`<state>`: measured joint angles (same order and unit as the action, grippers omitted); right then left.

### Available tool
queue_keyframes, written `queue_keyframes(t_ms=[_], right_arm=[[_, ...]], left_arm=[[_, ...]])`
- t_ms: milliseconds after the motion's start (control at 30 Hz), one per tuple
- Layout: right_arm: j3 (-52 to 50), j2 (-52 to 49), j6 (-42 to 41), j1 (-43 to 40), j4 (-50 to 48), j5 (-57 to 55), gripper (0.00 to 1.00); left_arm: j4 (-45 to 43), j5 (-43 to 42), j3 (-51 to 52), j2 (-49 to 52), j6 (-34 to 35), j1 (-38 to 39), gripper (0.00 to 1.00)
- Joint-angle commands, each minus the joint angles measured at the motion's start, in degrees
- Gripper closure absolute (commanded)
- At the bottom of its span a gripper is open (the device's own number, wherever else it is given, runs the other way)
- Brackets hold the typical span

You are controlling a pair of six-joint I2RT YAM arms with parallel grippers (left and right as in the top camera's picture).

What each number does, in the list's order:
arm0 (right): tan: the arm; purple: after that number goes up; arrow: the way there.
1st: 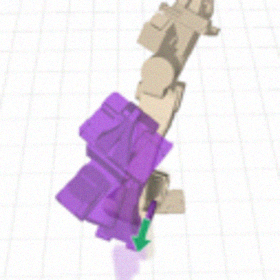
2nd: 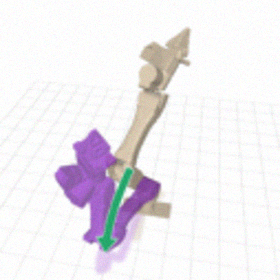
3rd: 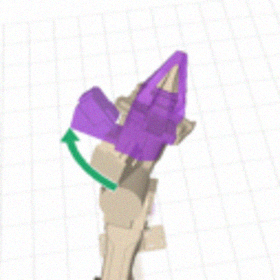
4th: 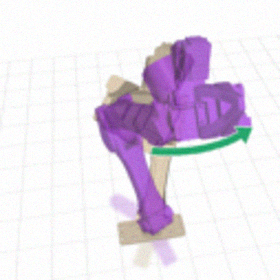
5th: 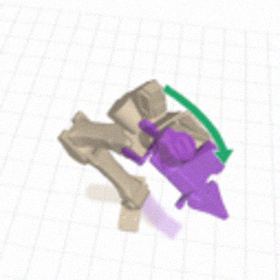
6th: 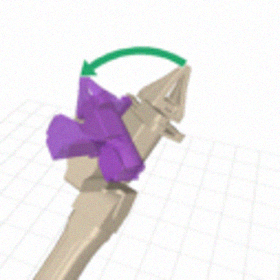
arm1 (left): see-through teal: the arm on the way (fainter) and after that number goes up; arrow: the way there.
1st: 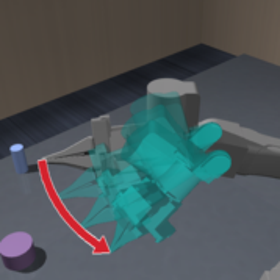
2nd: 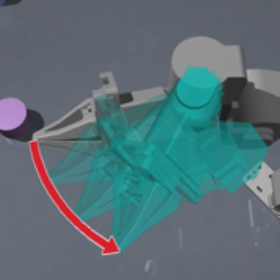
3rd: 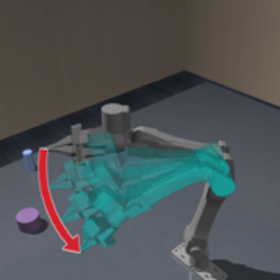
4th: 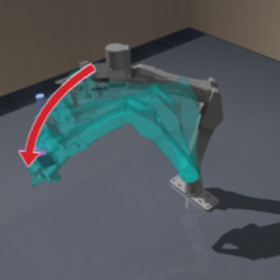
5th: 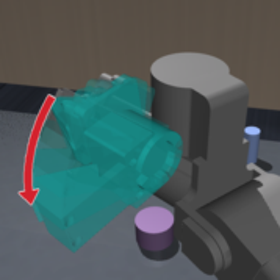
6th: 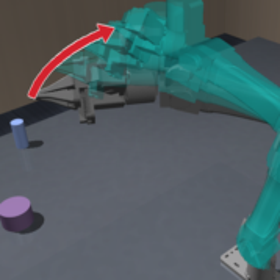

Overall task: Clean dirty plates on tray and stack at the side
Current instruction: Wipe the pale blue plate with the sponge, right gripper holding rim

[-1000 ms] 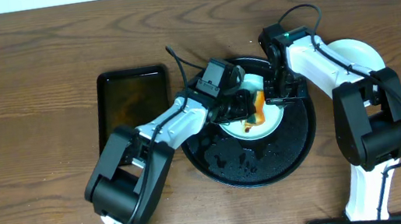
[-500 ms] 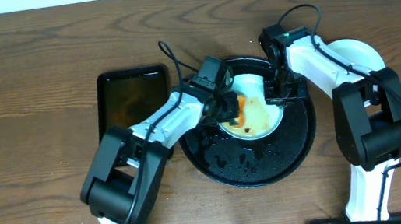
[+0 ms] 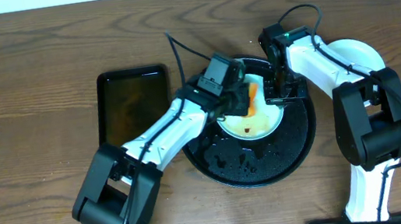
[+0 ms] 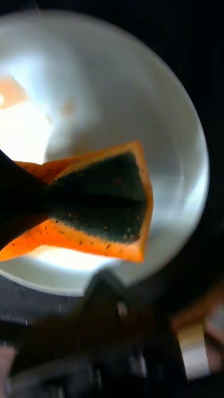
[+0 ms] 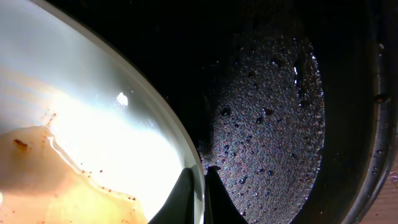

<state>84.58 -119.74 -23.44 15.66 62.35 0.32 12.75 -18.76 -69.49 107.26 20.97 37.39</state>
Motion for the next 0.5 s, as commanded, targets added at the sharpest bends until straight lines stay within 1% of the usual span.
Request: queue_keyframes(t_ms=[0, 333, 433, 467], right_arm=[[-1.4, -1.62, 0.37, -0.46, 0.26, -3.23, 0.99], [-1.4, -1.62, 0.35, -0.42, 0.24, -3.23, 0.99], [-1.4, -1.62, 0.37, -0.42, 0.28, -3.23, 0.99], [-1.4, -1.62, 0.37, -0.42, 0.28, -3.23, 0.99]], left_arm=[[-2.08, -2.32, 0.37, 2.21, 2.32, 0.48, 0.92], [-9.09, -6.78, 0.37, 6.99, 4.85, 0.48, 0.93], [-8.44, -5.51, 0.37, 8.55, 4.5, 0.42, 0.93], [-7.26, -3.56, 0.37, 8.79, 4.37, 0.26, 0.93]])
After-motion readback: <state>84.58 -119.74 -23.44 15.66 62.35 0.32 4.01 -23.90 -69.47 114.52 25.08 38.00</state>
